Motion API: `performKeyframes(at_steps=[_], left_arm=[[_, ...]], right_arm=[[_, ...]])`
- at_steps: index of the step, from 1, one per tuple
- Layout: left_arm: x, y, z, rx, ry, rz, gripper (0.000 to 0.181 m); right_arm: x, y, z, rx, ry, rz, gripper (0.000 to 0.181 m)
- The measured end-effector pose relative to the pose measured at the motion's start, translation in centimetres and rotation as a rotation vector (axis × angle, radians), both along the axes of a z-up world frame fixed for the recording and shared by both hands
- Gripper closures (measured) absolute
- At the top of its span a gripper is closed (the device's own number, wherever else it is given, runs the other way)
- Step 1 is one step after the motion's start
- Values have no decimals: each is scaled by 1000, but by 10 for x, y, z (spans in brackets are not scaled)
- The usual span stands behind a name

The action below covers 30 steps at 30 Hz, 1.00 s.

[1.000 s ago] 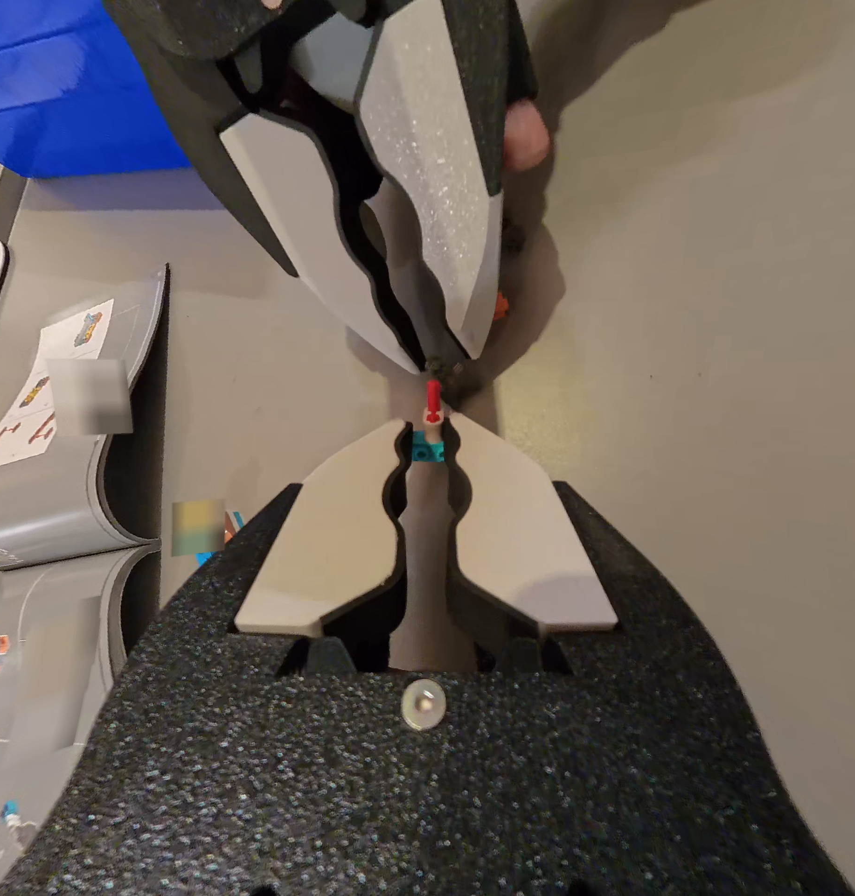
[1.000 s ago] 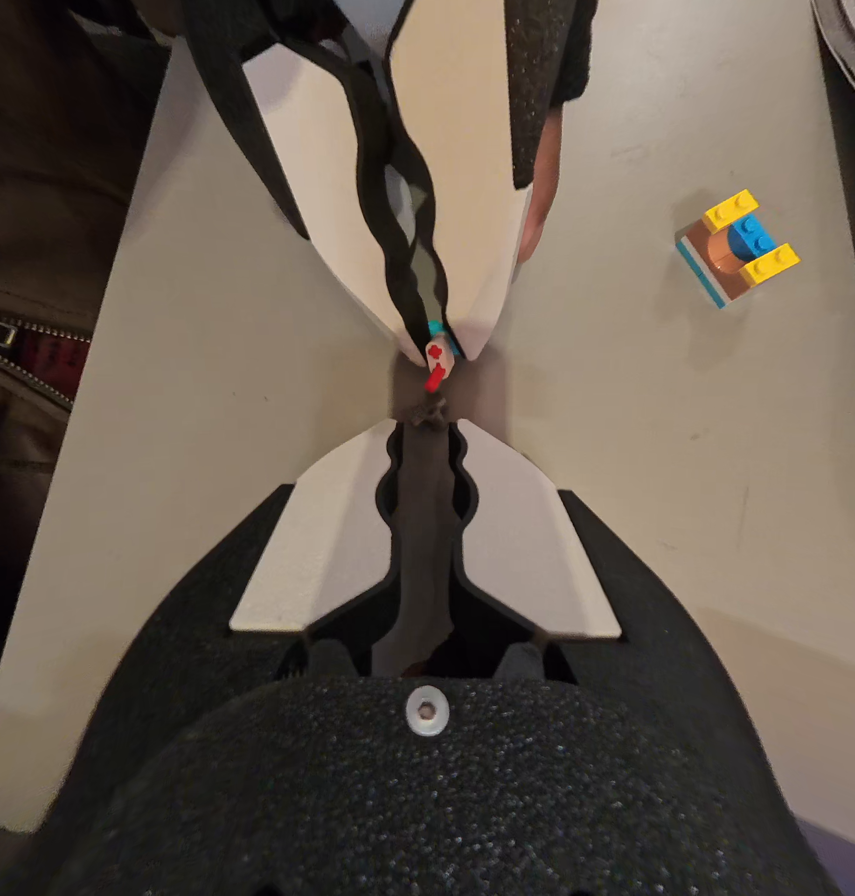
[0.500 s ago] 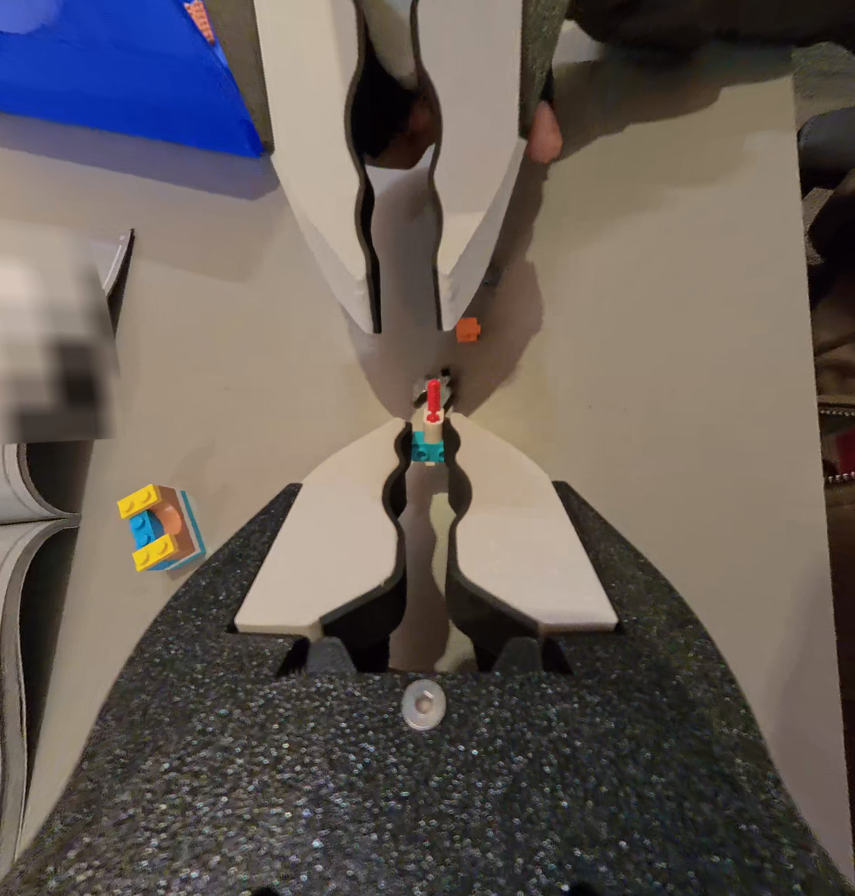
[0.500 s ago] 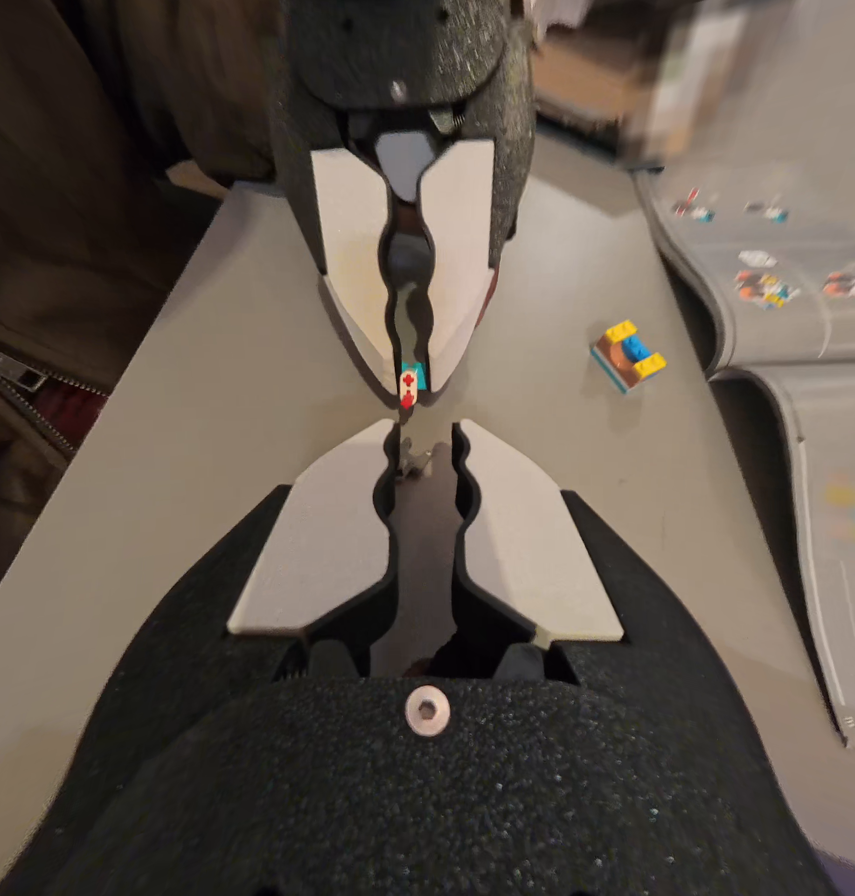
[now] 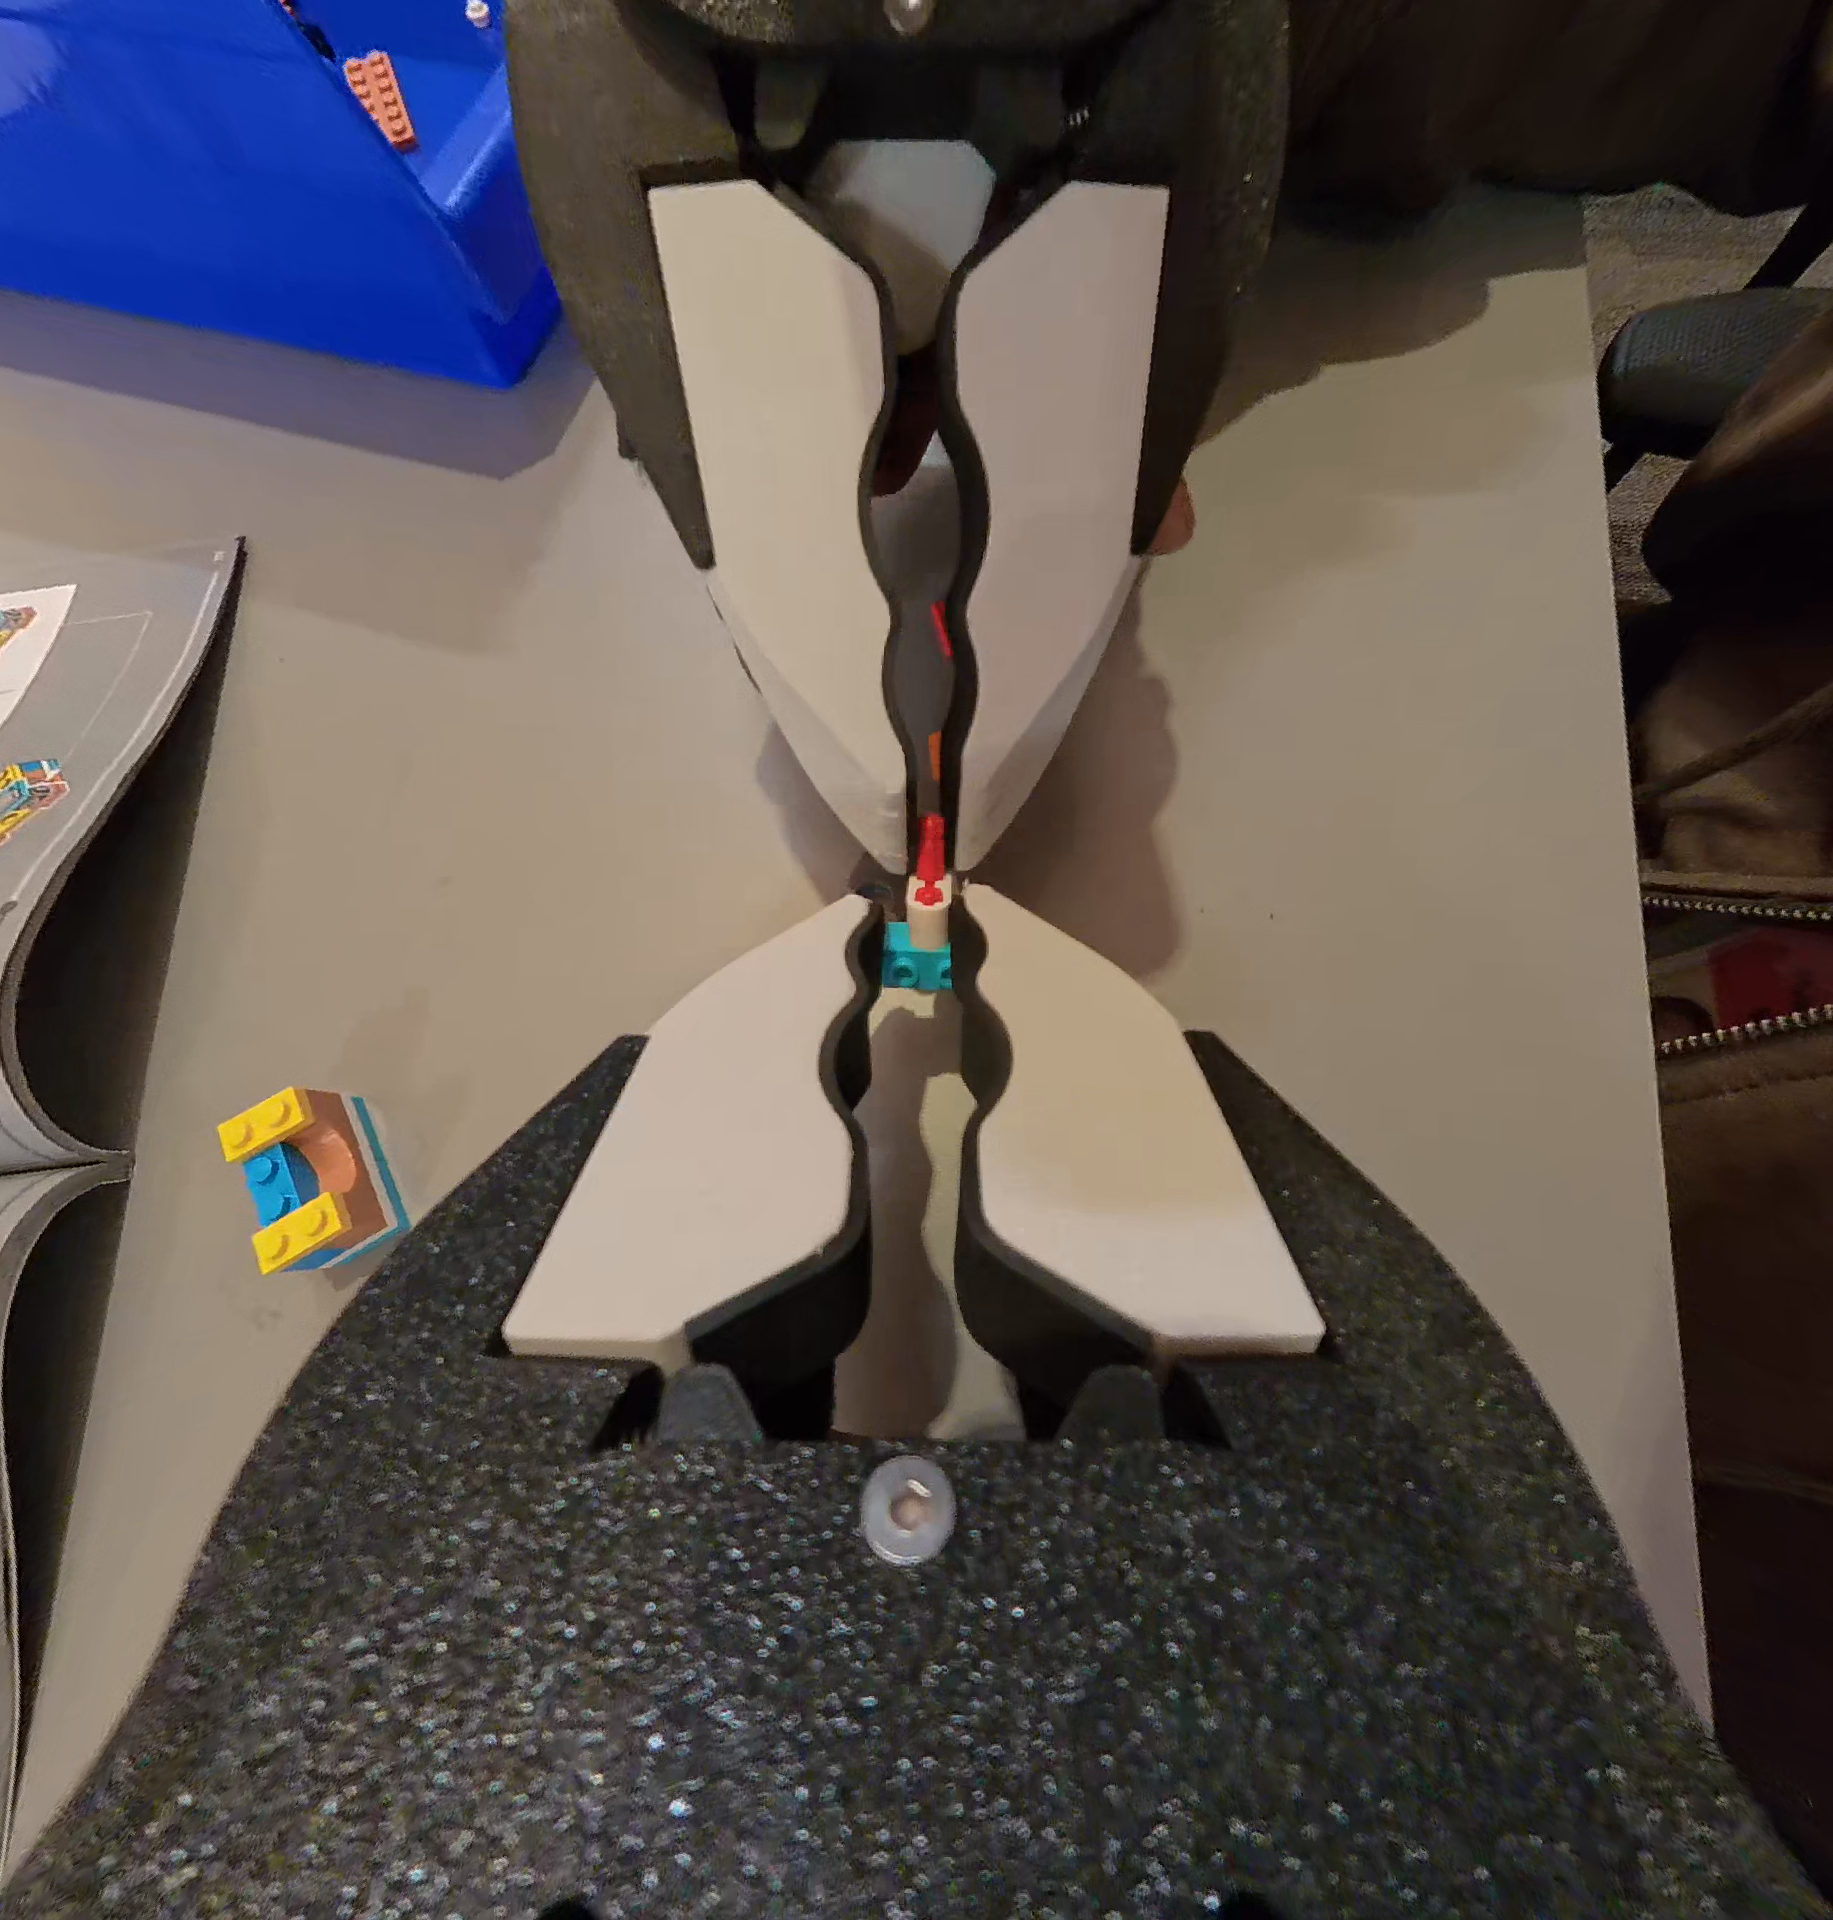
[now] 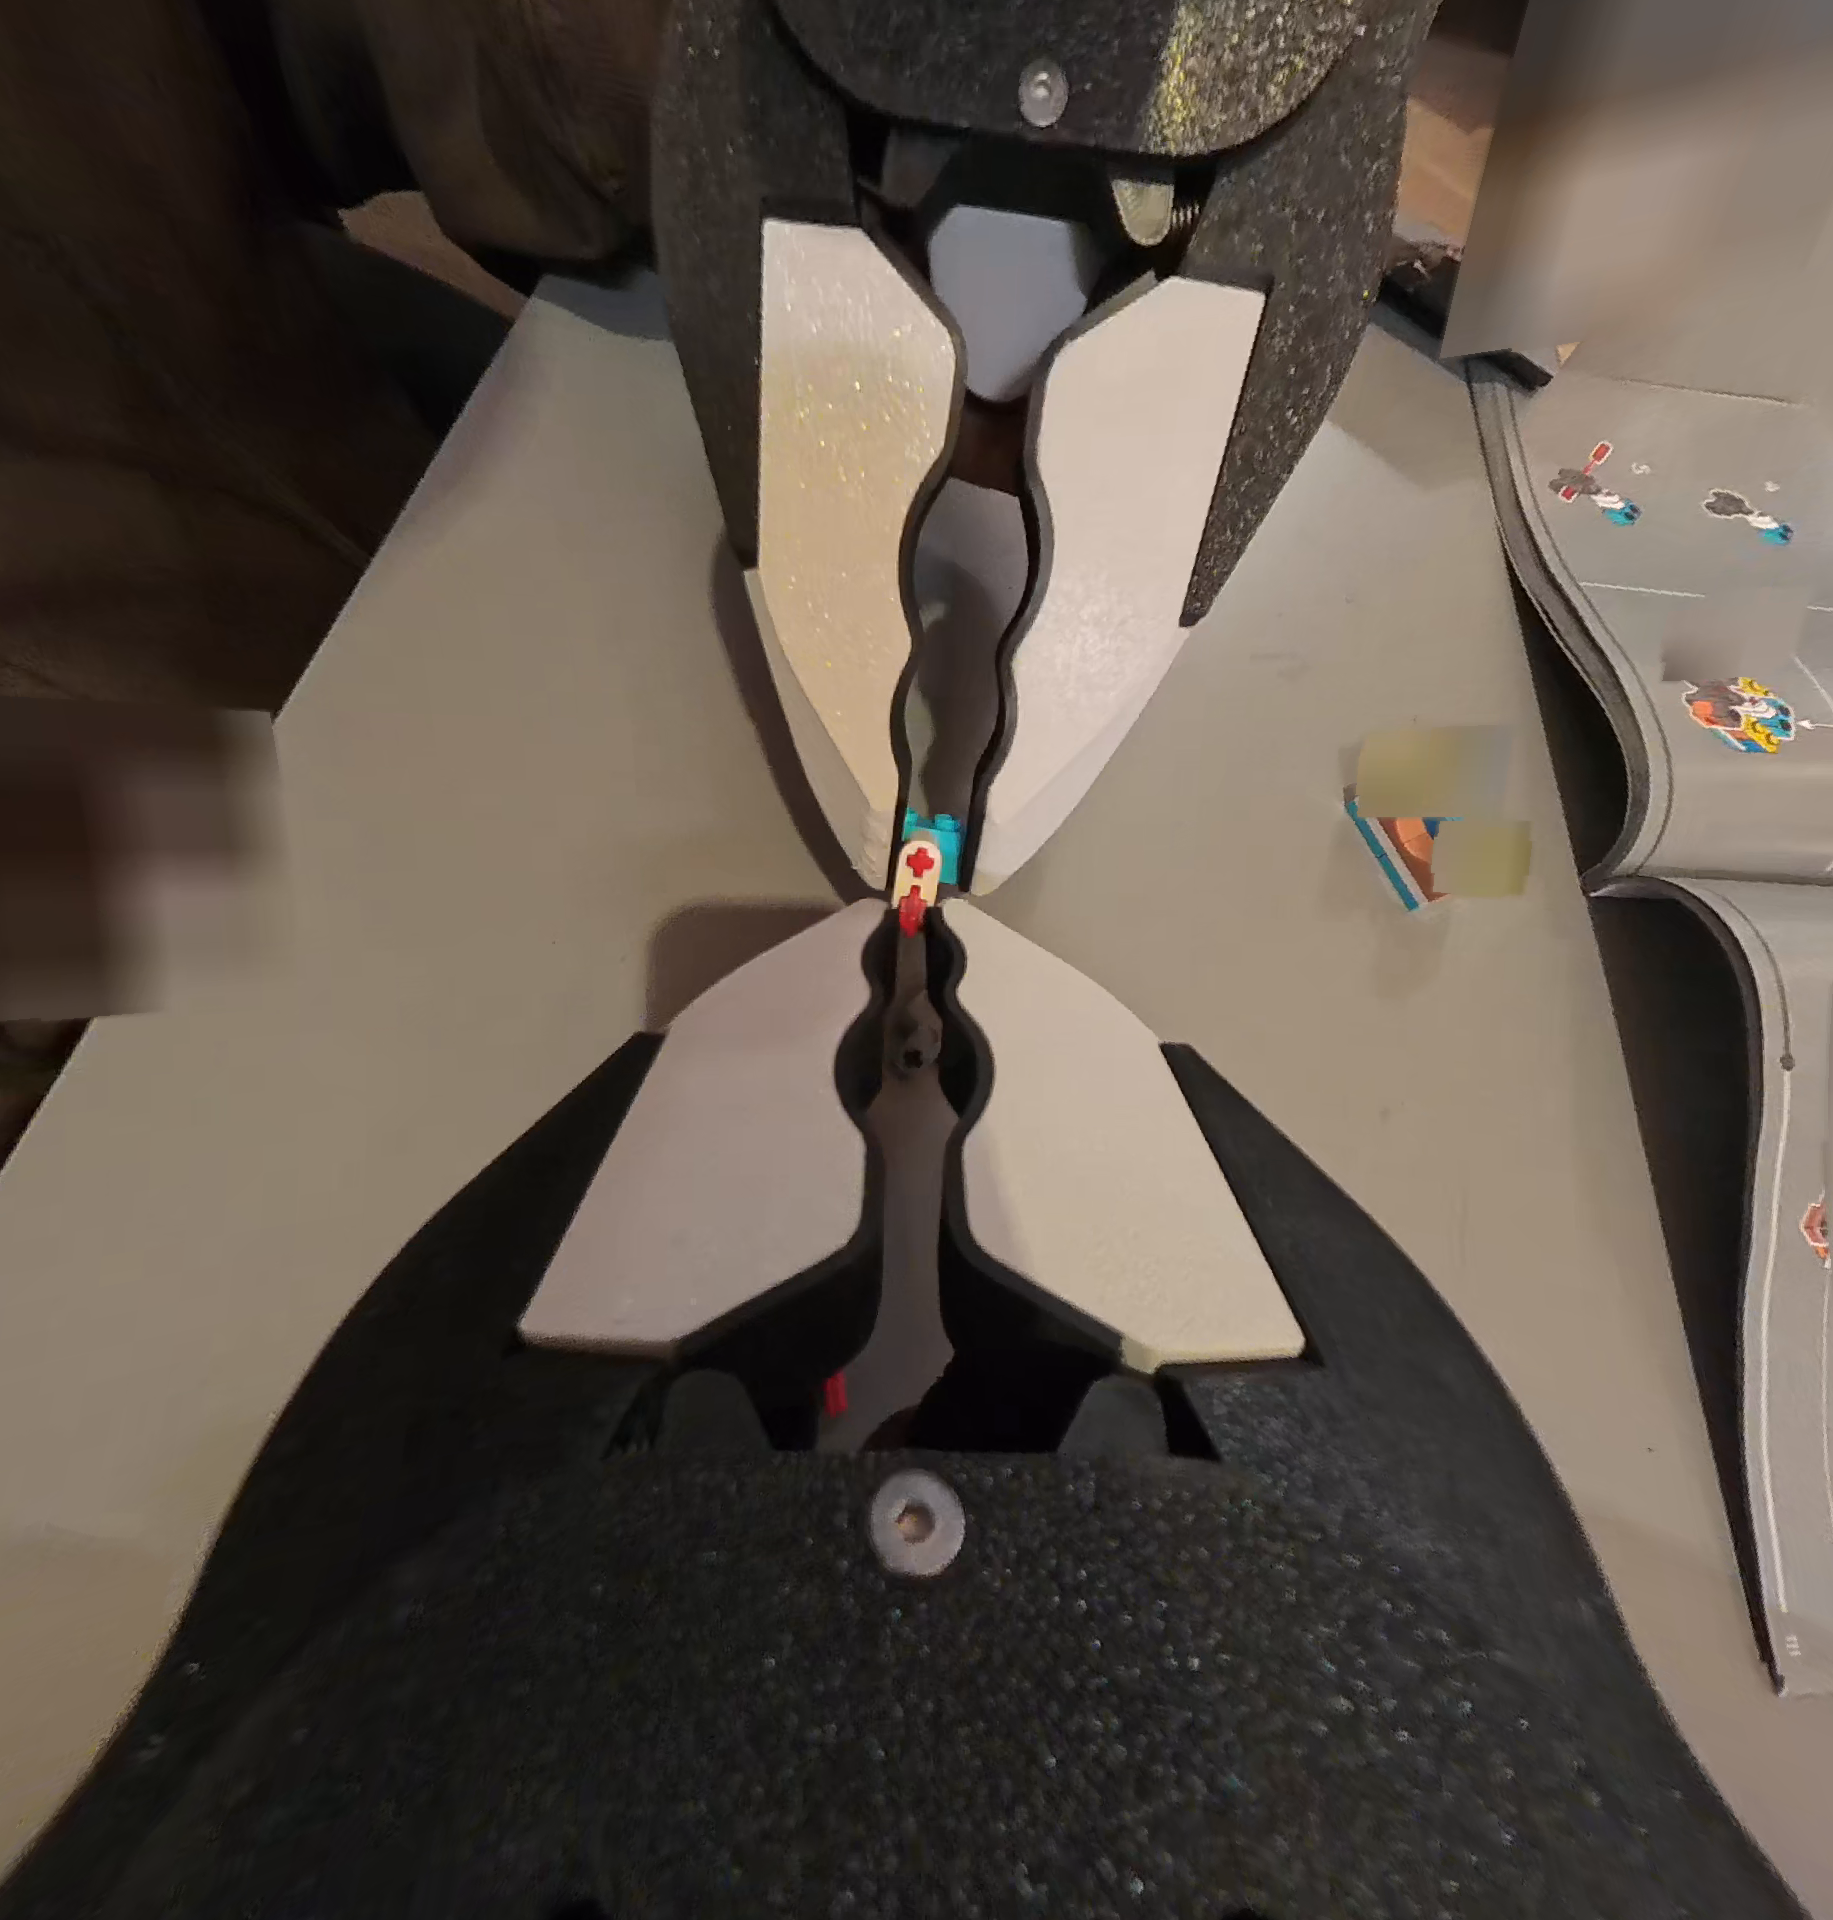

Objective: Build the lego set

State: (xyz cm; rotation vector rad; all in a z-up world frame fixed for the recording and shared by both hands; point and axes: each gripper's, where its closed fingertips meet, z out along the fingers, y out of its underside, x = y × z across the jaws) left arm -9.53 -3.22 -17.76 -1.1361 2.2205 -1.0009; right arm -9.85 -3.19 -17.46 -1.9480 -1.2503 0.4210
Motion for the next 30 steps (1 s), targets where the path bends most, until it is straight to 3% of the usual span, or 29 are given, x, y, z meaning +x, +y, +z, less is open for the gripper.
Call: performKeyframes(at_steps=[5,7,14,19,26,30], left_arm=[[1,3,2,-32,-12,34,168],[3,7,7,-72,-37,69,160],[3,19,35,-450,-190,221,134],[2,21,71,-749,-395,245,143],[7,8,78,-834,-425,205,149],[8,8,87,-925,-459,203,154]], right_arm=[[1,4,2,11,18,-31,177],[2,7,7,19,57,-53,177],[7,16,35,72,294,-155,177],[2,15,62,54,568,-165,177],[0,19,83,79,762,-195,177],[-1,18,86,113,770,-194,177]])
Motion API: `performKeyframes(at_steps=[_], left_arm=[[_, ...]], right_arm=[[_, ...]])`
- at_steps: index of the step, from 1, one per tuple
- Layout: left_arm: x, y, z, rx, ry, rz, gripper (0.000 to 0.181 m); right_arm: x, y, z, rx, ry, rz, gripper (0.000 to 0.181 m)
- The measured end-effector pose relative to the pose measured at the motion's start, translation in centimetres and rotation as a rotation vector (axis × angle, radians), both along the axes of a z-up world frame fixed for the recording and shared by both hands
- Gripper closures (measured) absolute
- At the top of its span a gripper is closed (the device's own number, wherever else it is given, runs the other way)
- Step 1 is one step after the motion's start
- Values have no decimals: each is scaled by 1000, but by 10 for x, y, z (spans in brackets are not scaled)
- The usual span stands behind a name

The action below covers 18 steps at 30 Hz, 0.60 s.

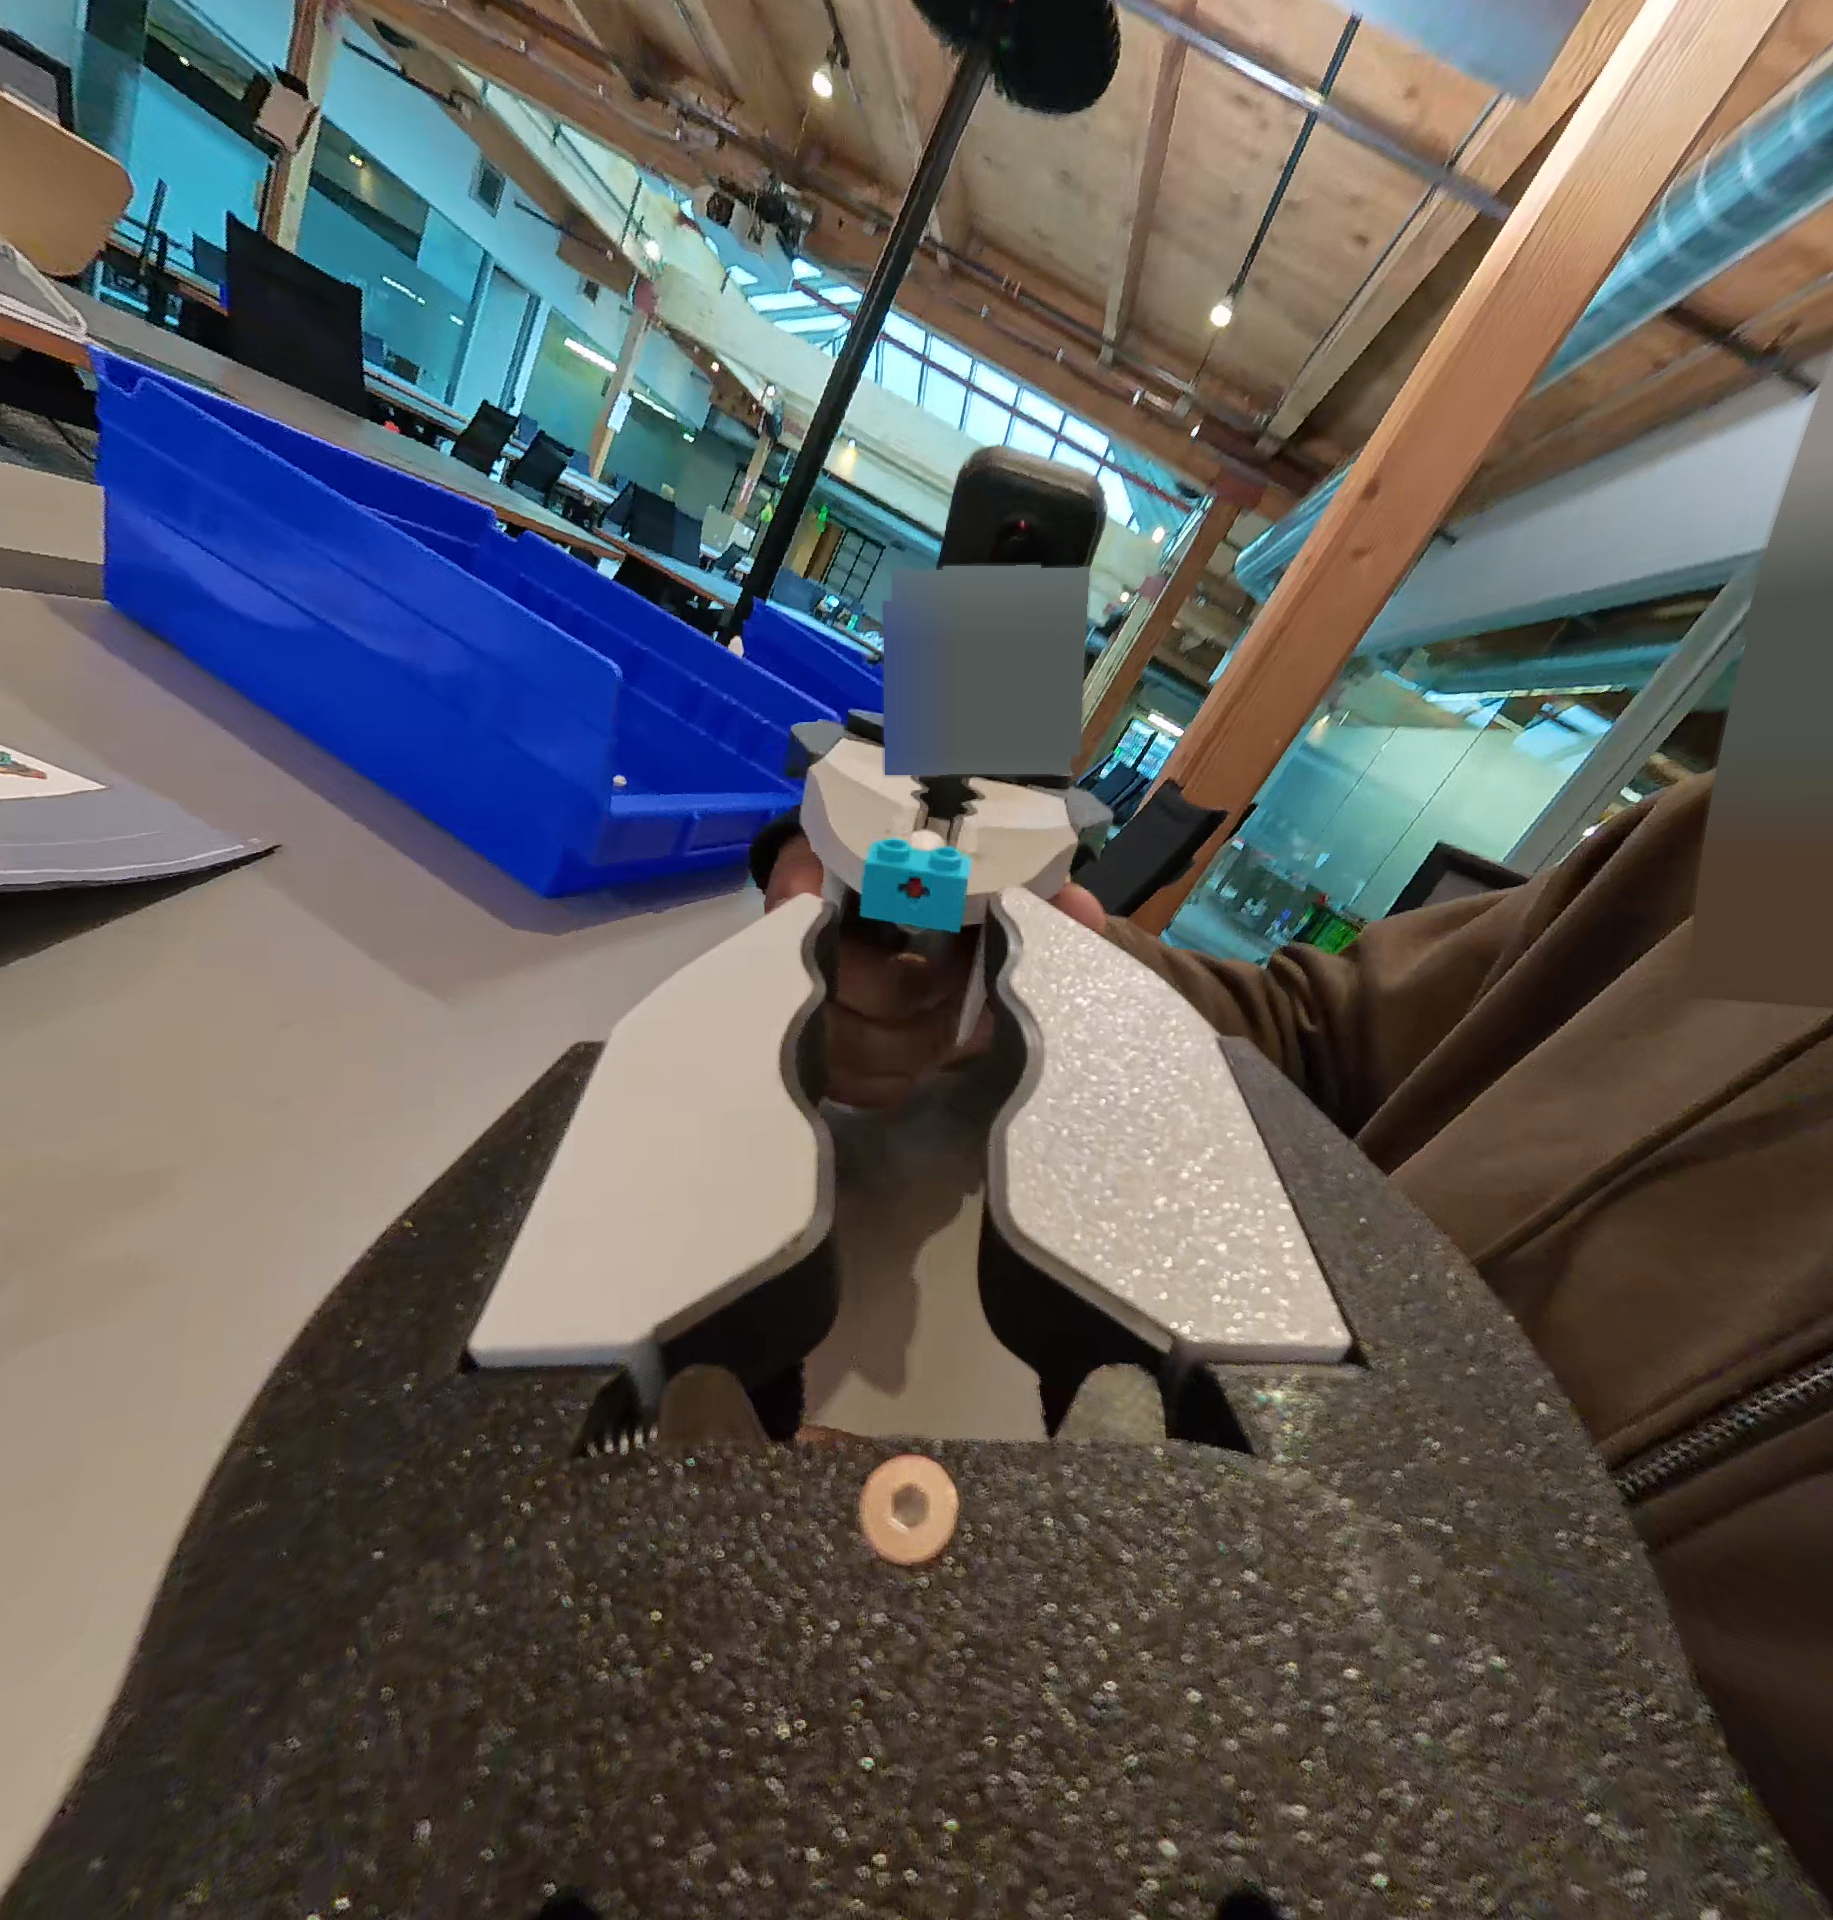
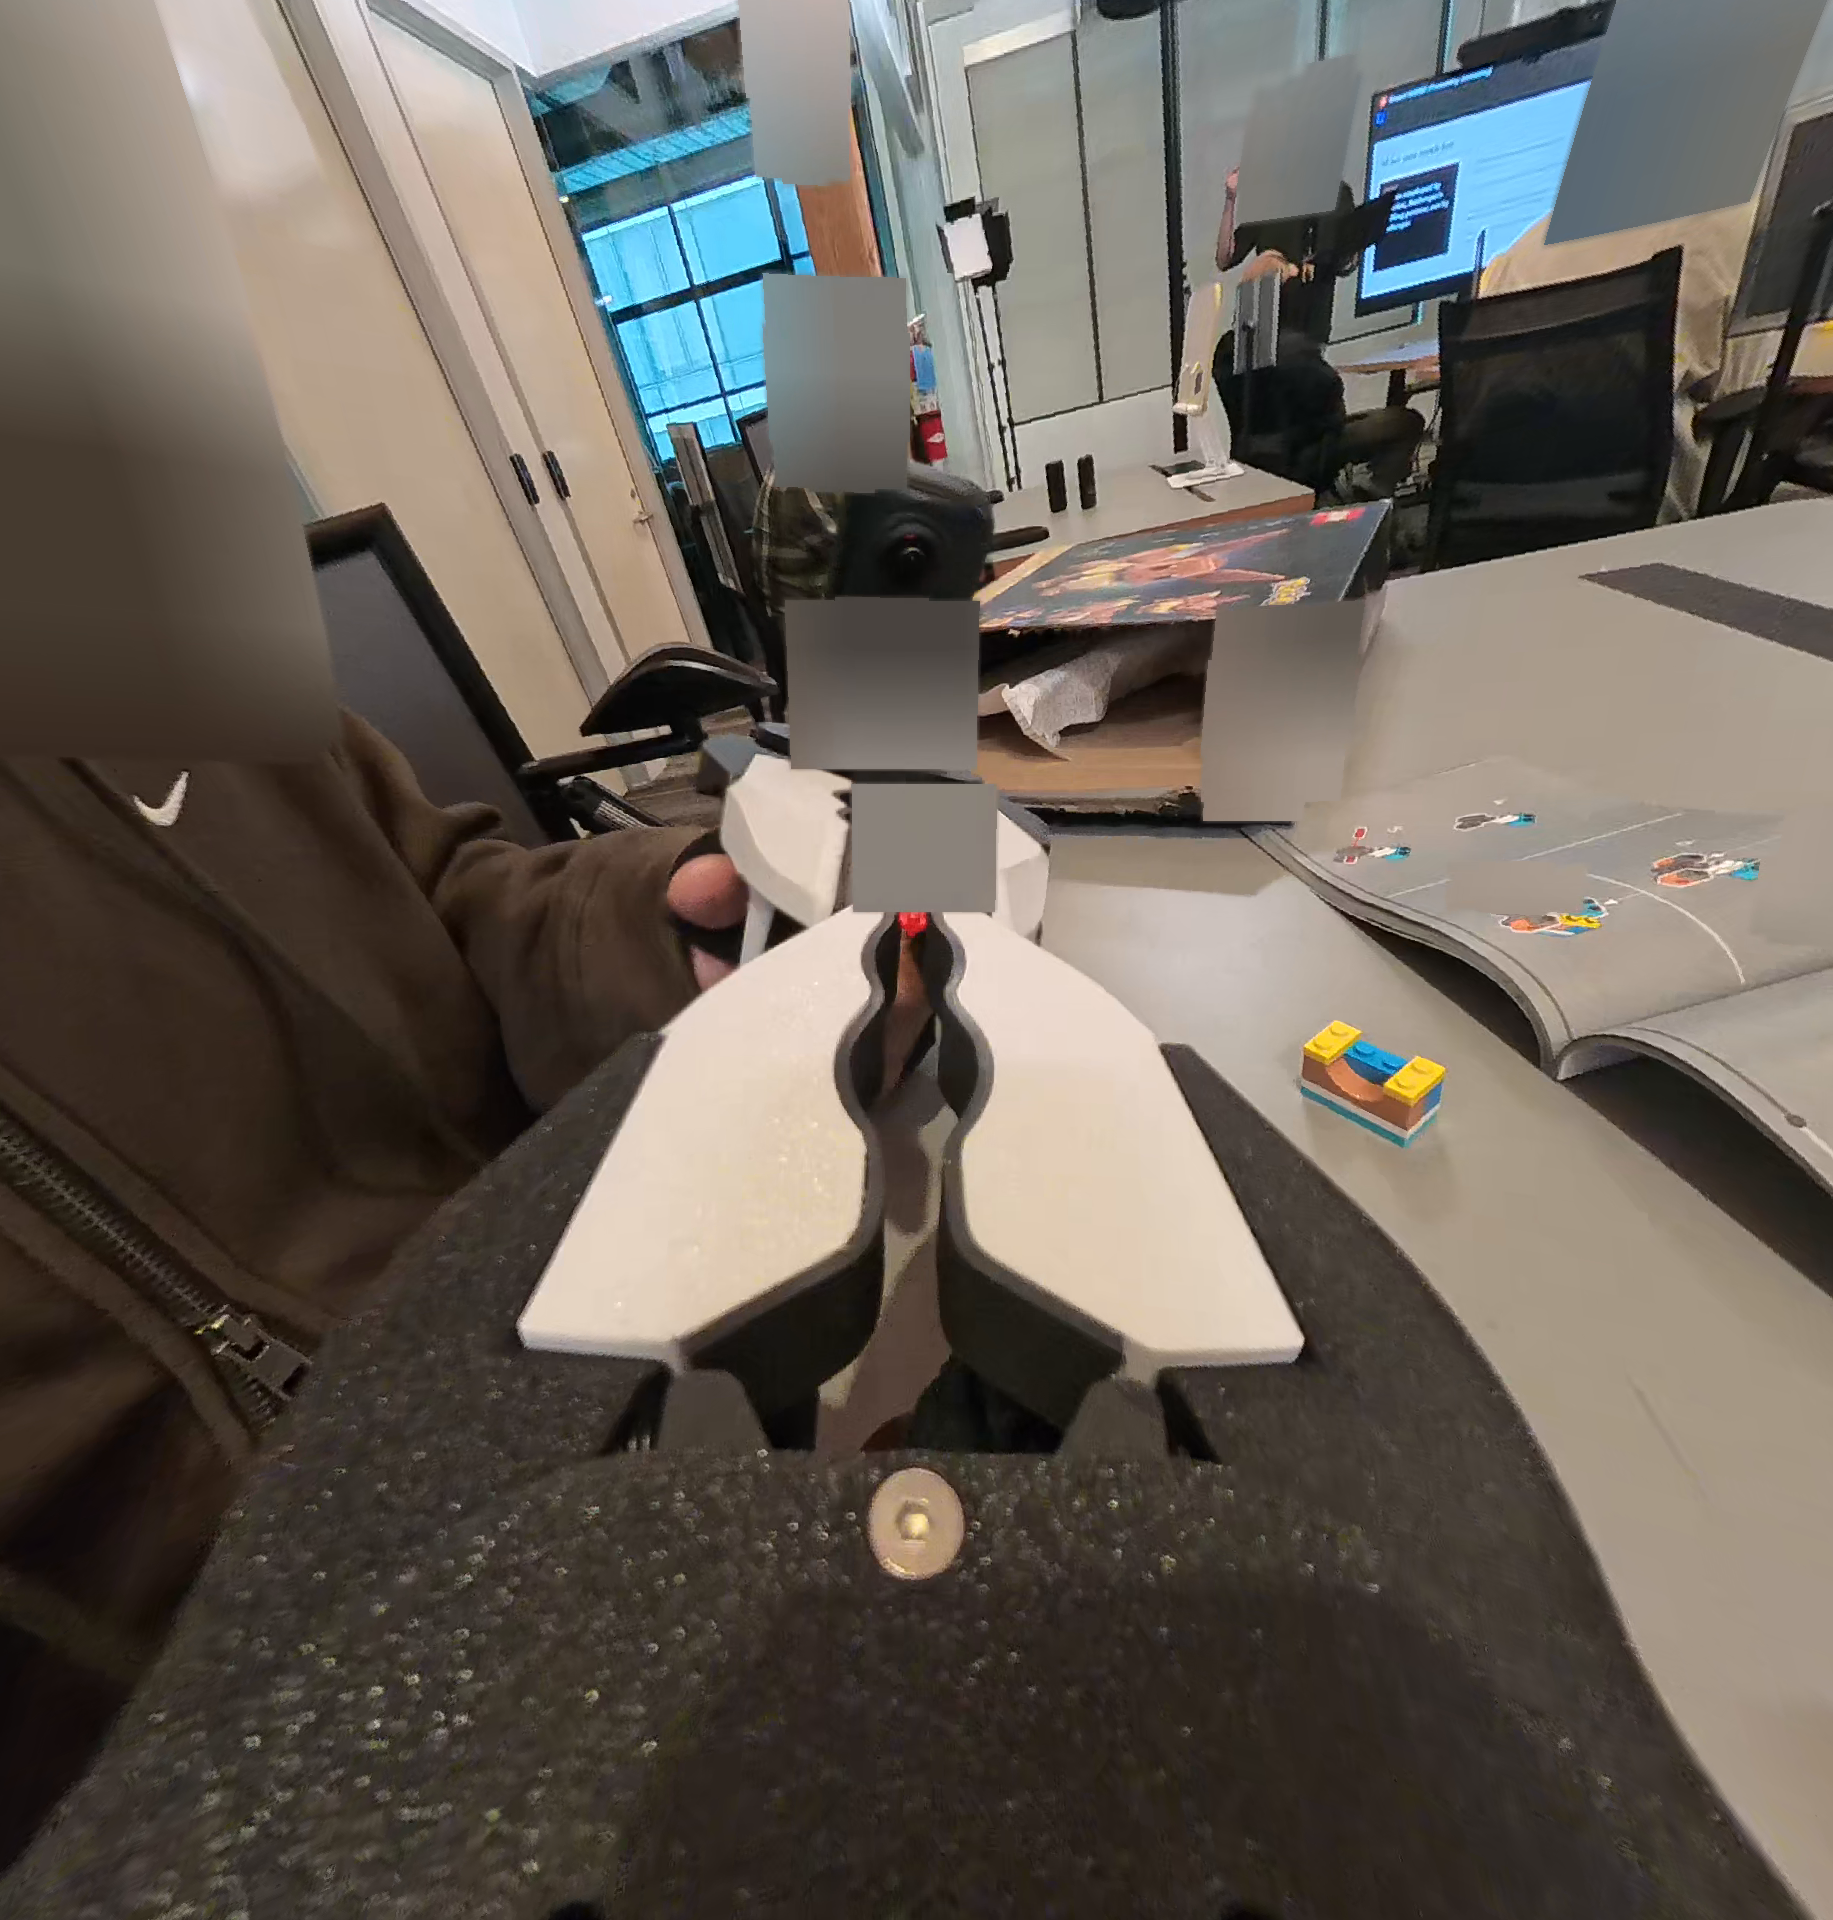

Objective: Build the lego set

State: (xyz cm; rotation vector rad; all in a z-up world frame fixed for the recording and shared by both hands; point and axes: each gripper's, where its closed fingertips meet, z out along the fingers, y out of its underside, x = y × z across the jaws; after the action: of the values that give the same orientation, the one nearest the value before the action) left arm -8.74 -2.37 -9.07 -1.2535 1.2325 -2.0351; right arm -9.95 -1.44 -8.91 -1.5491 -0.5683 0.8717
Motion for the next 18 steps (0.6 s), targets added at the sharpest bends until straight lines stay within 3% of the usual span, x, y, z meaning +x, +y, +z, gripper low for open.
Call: performKeyframes(at_steps=[5,18], left_arm=[[0,2,4,-51,-29,-1,163],[-3,2,7,-72,-59,1,164]], right_arm=[[1,0,1,23,-14,-15,177],[4,0,-4,46,-115,-47,171]])
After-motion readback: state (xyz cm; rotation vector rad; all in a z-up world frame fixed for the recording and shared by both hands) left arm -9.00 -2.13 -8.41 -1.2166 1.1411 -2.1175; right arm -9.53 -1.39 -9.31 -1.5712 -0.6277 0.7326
